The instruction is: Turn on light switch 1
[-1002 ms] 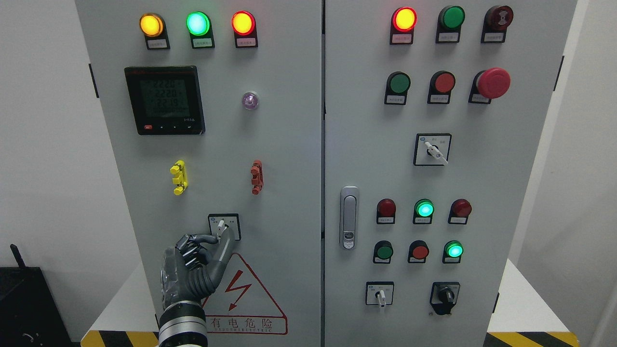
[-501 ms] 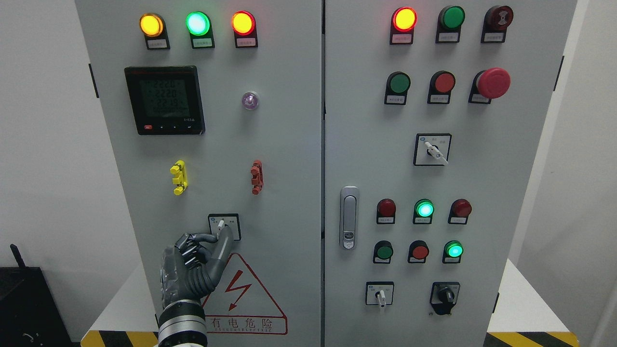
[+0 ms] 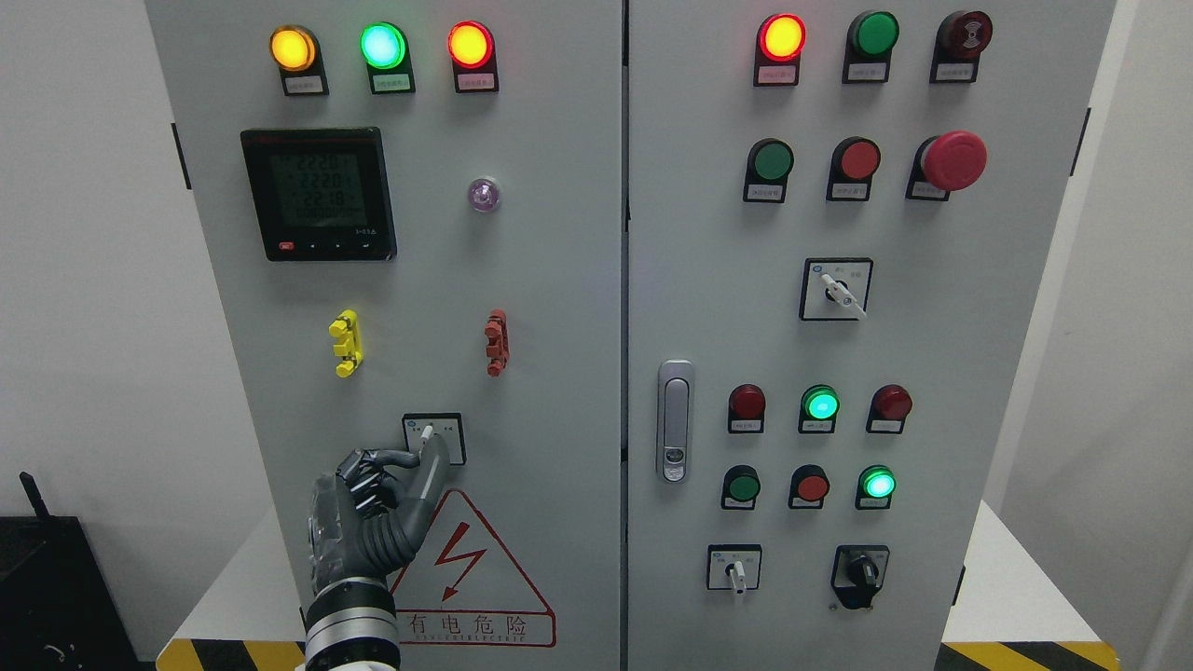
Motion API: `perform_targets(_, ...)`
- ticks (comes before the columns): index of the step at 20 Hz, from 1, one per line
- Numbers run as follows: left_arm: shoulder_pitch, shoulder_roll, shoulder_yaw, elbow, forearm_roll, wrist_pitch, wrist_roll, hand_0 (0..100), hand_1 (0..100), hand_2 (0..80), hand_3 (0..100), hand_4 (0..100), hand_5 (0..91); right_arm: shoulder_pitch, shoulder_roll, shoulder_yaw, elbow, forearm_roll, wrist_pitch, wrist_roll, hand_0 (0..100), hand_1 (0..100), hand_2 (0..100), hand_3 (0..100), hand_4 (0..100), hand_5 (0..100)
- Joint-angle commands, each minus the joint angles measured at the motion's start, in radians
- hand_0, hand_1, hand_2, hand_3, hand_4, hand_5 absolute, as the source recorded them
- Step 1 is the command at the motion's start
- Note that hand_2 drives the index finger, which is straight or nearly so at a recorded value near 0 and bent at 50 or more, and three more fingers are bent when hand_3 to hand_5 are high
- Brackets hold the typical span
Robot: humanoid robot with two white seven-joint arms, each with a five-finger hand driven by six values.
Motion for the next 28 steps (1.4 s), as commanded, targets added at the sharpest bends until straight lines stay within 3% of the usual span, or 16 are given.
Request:
perform_targets(1,-0.001,0.000,-0.003,0.009,-0.001,0.003,0.001,20,63,59.9,98,96,89.3,0.000,0.000,0.000,0.000,-0.025,0.001,0.000,0,0,0,0,0,0)
perform_targets(14,-0.009,-0.002,-0.009,0.015,-0.001,0.003,0.001,25,63,59.8,98,97,89.3,0.000,0.000,0.000,0.000,-0.025,0.001,0.000,0,0,0,0,0,0)
perform_targets(28,-0.009,-0.002,-0.009,0.015,0.002,0.001,-0.001,41,63,59.9,99,97,89.4,0.000,0.000,0.000,0.000,-0.025,0.001,0.000,0,0,0,0,0,0)
